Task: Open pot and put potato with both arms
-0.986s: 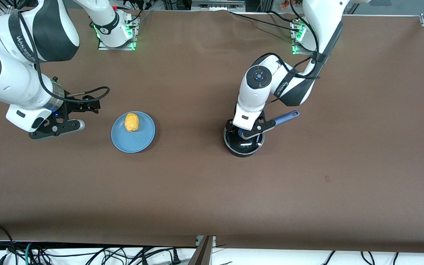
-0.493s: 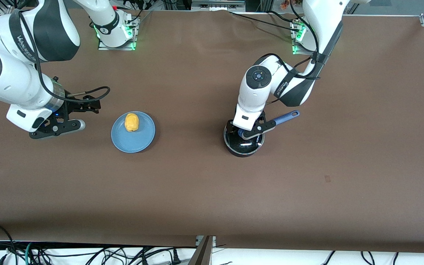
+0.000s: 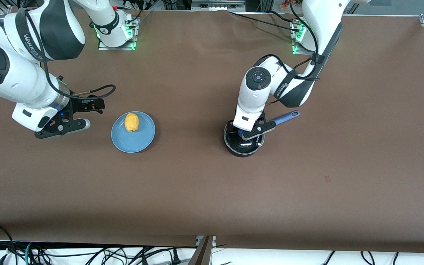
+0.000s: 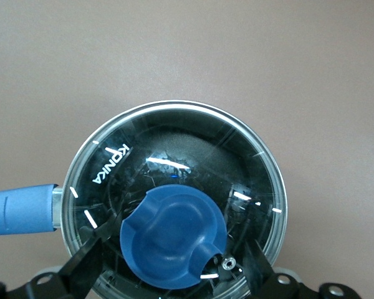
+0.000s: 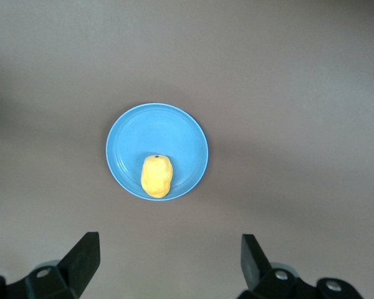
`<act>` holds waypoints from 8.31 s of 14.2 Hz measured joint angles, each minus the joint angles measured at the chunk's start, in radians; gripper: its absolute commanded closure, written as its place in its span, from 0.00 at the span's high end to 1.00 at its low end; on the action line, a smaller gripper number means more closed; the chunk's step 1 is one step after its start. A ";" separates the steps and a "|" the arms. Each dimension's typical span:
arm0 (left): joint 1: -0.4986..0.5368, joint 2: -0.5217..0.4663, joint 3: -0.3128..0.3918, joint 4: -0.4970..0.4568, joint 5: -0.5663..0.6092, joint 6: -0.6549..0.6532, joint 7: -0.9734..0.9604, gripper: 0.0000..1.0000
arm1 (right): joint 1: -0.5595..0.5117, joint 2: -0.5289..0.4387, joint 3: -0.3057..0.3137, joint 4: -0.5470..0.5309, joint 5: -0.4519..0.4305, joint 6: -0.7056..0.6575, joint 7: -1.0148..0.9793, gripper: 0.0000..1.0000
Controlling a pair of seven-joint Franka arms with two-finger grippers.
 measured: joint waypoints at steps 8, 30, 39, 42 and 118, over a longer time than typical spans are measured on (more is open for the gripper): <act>0.000 0.002 0.001 0.002 0.019 0.000 0.000 0.58 | 0.000 0.000 0.000 0.000 0.000 0.001 0.000 1.00; 0.098 -0.082 0.008 0.074 0.023 -0.162 0.162 0.43 | 0.017 0.122 0.000 -0.054 0.015 0.143 0.031 1.00; 0.387 -0.239 0.012 0.075 -0.111 -0.323 0.728 0.43 | 0.054 0.193 -0.002 -0.291 0.016 0.379 0.162 1.00; 0.486 -0.244 0.013 0.065 -0.116 -0.329 0.893 0.43 | 0.054 0.199 -0.004 -0.374 0.016 0.438 0.196 1.00; 0.586 -0.209 -0.067 0.440 -0.110 -0.755 0.930 0.95 | -0.108 -0.093 0.050 0.099 0.019 -0.053 0.287 1.00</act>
